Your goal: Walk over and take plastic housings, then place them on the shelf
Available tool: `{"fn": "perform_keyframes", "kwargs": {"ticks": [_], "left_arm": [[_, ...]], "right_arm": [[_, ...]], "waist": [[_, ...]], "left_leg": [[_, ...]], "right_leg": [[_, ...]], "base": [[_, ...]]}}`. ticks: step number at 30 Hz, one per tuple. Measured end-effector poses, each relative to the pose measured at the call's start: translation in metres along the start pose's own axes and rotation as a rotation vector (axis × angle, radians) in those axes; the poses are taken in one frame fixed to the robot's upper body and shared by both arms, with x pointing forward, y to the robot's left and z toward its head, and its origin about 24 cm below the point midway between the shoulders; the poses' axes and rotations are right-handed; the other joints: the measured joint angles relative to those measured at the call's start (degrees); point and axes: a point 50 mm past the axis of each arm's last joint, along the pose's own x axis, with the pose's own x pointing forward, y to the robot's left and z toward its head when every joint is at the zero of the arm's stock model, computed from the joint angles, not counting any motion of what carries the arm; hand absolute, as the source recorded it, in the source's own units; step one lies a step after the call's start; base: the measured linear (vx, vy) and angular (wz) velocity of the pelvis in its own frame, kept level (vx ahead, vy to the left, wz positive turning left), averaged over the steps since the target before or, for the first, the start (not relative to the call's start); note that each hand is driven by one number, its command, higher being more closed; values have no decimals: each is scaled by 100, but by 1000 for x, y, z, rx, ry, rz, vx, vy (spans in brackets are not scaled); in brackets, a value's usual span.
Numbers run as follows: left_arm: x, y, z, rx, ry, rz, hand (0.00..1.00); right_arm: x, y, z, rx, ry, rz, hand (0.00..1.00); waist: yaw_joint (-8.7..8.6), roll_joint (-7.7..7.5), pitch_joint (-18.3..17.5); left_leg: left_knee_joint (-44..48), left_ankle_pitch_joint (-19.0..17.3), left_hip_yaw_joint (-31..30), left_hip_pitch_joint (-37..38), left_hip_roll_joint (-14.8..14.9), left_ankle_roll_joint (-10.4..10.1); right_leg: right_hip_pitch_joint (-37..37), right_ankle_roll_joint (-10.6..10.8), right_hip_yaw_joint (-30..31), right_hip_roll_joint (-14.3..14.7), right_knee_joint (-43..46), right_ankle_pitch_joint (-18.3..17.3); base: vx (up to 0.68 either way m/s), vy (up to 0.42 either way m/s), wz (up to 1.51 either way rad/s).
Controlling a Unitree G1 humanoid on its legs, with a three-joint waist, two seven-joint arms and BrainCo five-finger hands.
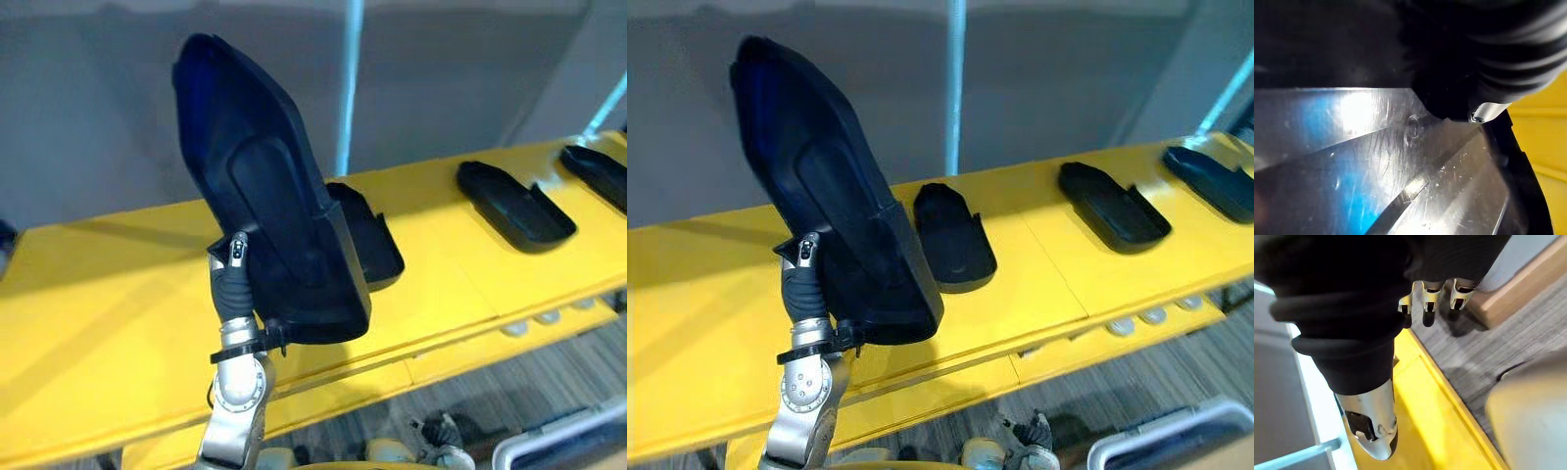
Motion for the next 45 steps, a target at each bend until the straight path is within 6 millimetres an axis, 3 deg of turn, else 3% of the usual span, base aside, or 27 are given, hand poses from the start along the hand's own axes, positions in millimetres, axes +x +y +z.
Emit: {"fn": "perform_keyframes", "kwargs": {"ticks": [6,10,12,14,15,17,18,19,20,21,22,23,24,25,26,27,28,29,30,31,32,33,34,35,37,40,45], "left_arm": [[-6,3,-4,12,31,11,100],[-5,6,-5,22,35,19,100],[-3,12,-3,36,26,43,100],[-1,17,-3,49,25,73,100],[-1,18,-3,49,25,83,100],[-1,19,-1,39,19,109,100],[-1,19,-1,37,16,110,100],[-1,19,0,31,13,108,100],[-2,18,0,26,17,107,100],[-2,16,-1,22,18,103,100],[-1,17,-1,26,17,103,100],[0,19,-3,37,20,103,100],[-1,24,-10,58,47,110,100],[-1,27,-14,82,61,108,100],[-1,28,-14,92,64,103,100],[-1,30,-14,111,60,91,100],[-1,32,-14,119,57,89,100],[-1,33,-15,123,62,89,100],[-2,32,-17,124,72,88,100],[-3,31,-21,120,89,88,100],[-3,29,-22,113,94,88,100],[-3,27,-22,106,93,83,100],[-3,22,-23,87,98,66,100],[-5,16,-24,66,115,53,100],[-6,11,-25,55,124,32,100],[-5,8,-24,61,116,3,100],[-4,14,-24,78,112,23,100]], "right_arm": [[-5,-3,-10,2,20,-10,0],[-6,-1,-13,0,29,-6,0],[-5,1,-10,2,18,0,0],[-2,1,-3,-14,-2,2,0],[-2,0,-3,-16,-4,-1,0],[-2,-4,-2,-18,-7,-21,0],[-1,-4,-2,-16,-6,-24,0],[-1,-7,-2,-8,-5,-33,0],[0,-12,-2,-1,-1,-51,0],[1,-15,0,-4,-5,-59,0],[1,-11,-4,-5,13,-47,0],[0,-6,-7,0,30,-40,0],[-1,0,-13,-1,55,-27,0],[-2,2,-13,-10,59,-20,0],[-2,2,-13,-14,57,-18,0],[0,4,-11,-29,54,-13,0],[2,8,-6,-38,46,-5,0],[4,9,-3,-45,42,-2,0],[4,8,-3,-45,44,-2,0],[3,7,-5,-46,46,-3,0],[2,7,-6,-46,47,4,0],[2,7,-7,-46,50,6,0],[1,6,-8,-35,51,10,0],[2,2,-5,-28,35,2,0],[2,1,-5,-27,32,2,0],[1,0,-5,-15,33,-3,0],[1,2,-6,-7,35,0,0]], "waist": [[19,-94,-46],[4,-203,-2],[2,-223,15],[-23,-277,84],[-26,-282,87],[-42,-256,87],[-53,-246,82],[-96,-194,51],[-174,-25,-67],[-206,56,-106],[-293,-6,-81],[-271,-181,-58],[-239,-270,-56],[-204,-336,-66],[-161,-338,-62],[-125,-319,-66],[-92,-310,-68],[-120,-301,-62],[-138,-305,-63],[-140,-305,-63],[-166,-305,-64],[-200,-308,-65],[-225,-305,-61],[-247,-200,-9],[-243,-128,8],[-194,-120,2],[-143,-117,-12]], "left_leg": [[-228,166,-83,40,-22,-37],[-341,453,-457,-182,-193,-52],[-112,298,126,-405,11,116],[1085,-43,954,-758,665,169],[1295,-105,1031,-746,838,166],[1578,-183,1098,-487,1539,151],[1550,-182,1068,-396,1682,150],[1380,-136,908,-255,1823,125],[965,-73,450,-80,1763,-395],[821,-315,338,-55,1648,-743],[710,-685,306,-103,1498,-1034],[825,-725,332,-186,1363,-983],[1099,-823,373,-355,1185,-859],[1465,-979,465,-499,1200,-770],[1610,-1060,521,-550,1210,-745],[1766,-1217,785,-718,1300,-593],[1737,-1229,1013,-743,1410,-524],[1679,-1201,1118,-745,1404,-481],[1592,-1151,1151,-706,1388,-459],[1416,-1047,1238,-570,1357,-435],[1301,-953,1291,-538,1264,-413],[1251,-924,1283,-522,1202,-412],[1199,-861,1260,-518,1111,-422],[1140,-795,1205,-480,1076,-439],[917,-649,1154,-364,1050,-447],[622,-421,1095,-215,1079,-465],[454,-357,1195,24,1251,-553]], "right_leg": [[208,-16,-272,-48,-202,12],[153,-16,-798,-240,-204,11],[-9,-15,-977,-351,-137,13],[-171,-9,-1181,-629,95,17],[-190,-8,-1223,-715,150,18],[-229,126,-1265,-1007,233,91],[-243,189,-1255,-1081,234,110],[-287,471,-1241,-1225,246,154],[-421,798,-1261,-1301,231,200],[-462,900,-1240,-1373,183,264],[-467,1061,-1232,-1547,-15,481],[-445,1074,-1162,-1681,-154,626],[-365,905,-1091,-1733,-521,1002],[-364,837,-1067,-1710,-758,1474],[-405,787,-1011,-1683,-847,1676],[-537,357,-910,-1580,-1095,2160],[-731,218,-887,-1479,-976,2114],[-928,530,-729,-1252,-295,1605],[-986,706,-606,-1084,119,1215],[-1001,814,-299,-735,621,580],[-960,781,-12,-392,882,45],[-926,734,73,-251,931,-212],[-850,472,299,-82,827,-483],[-770,410,289,-57,775,-425],[-684,360,212,-64,704,-397],[-543,229,85,-15,569,-312],[-217,141,128,125,111,-72]], "base": [[28,-32,23],[-56,-1,65],[-109,52,58],[-123,145,49],[-134,270,38],[-129,363,29],[-107,440,24],[-103,497,29],[-99,527,29],[-98,577,31],[-79,490,18],[-96,561,7],[-100,488,-25],[-106,444,-42],[-218,479,-79],[-288,398,-97],[-306,344,-102],[-197,167,-66],[-129,107,-49],[-117,85,-39],[-112,39,-27],[-75,-11,-2],[-60,-22,21],[-26,-26,22],[7,-51,27],[33,-75,19],[-7,-7,-9]]}}
